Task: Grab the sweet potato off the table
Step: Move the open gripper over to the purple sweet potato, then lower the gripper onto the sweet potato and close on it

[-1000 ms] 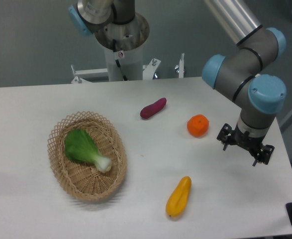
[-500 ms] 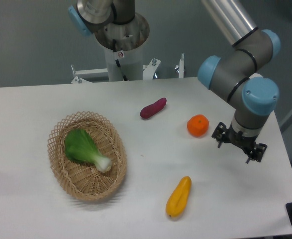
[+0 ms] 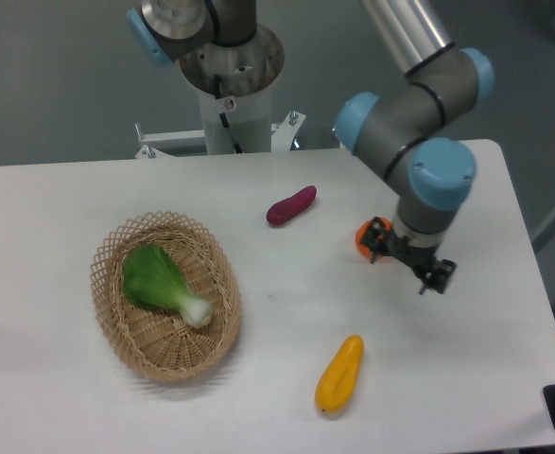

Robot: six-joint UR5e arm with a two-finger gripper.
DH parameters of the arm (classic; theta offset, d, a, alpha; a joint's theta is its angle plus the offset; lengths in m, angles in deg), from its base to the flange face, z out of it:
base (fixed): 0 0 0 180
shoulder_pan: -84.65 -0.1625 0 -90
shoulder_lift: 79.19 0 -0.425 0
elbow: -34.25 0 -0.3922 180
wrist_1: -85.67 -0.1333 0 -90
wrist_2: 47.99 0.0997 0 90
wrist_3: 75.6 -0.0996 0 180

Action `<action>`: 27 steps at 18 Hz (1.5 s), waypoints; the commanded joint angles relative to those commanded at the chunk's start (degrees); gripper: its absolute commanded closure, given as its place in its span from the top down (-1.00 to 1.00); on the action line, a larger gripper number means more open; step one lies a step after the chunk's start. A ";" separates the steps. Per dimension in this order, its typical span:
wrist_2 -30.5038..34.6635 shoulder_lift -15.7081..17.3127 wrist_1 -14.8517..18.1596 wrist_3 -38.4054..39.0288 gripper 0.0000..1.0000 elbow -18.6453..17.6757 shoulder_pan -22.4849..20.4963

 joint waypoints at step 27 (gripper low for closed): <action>0.88 11.09 -7.73 -0.61 1.00 -25.25 6.33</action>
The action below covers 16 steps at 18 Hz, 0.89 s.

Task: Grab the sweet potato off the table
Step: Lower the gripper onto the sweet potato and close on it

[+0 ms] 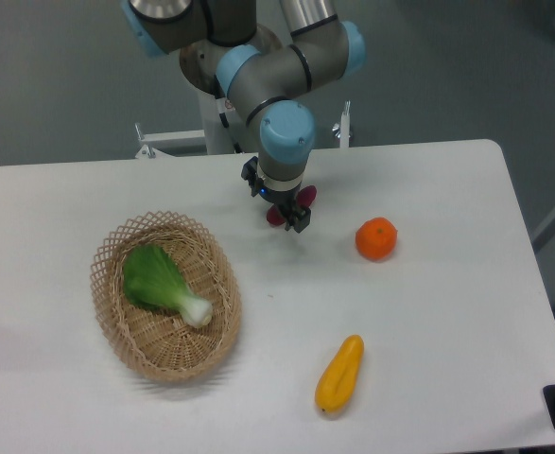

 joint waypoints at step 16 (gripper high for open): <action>2.02 -1.32 -0.96 0.52 0.19 0.09 0.18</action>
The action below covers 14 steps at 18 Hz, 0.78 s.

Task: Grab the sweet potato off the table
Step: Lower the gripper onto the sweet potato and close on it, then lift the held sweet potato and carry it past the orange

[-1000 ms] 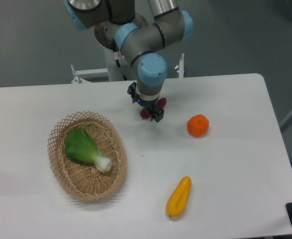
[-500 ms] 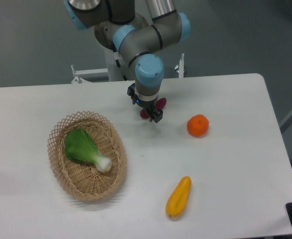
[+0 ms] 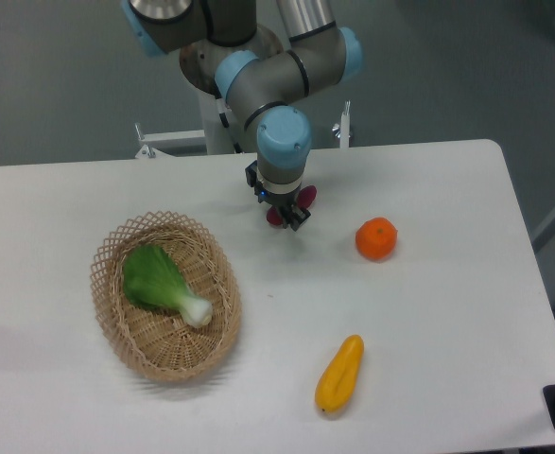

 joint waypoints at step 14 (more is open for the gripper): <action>-0.62 0.00 1.14 0.09 -0.63 5.00 -1.05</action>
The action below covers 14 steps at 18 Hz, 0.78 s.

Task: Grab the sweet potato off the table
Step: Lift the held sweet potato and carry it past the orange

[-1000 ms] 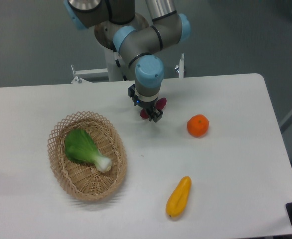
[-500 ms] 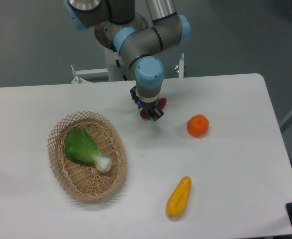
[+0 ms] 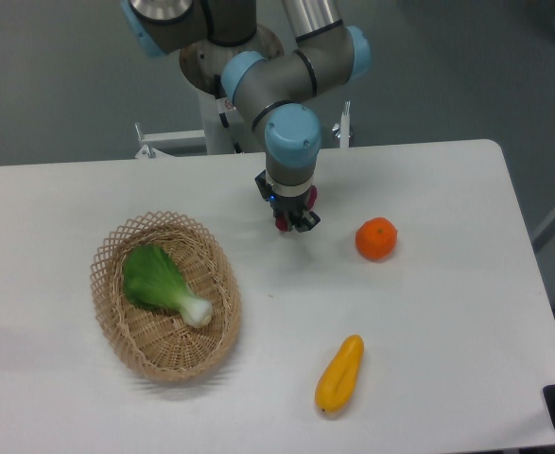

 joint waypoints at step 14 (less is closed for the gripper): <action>0.09 -3.16 3.17 -0.26 -0.61 17.13 -6.06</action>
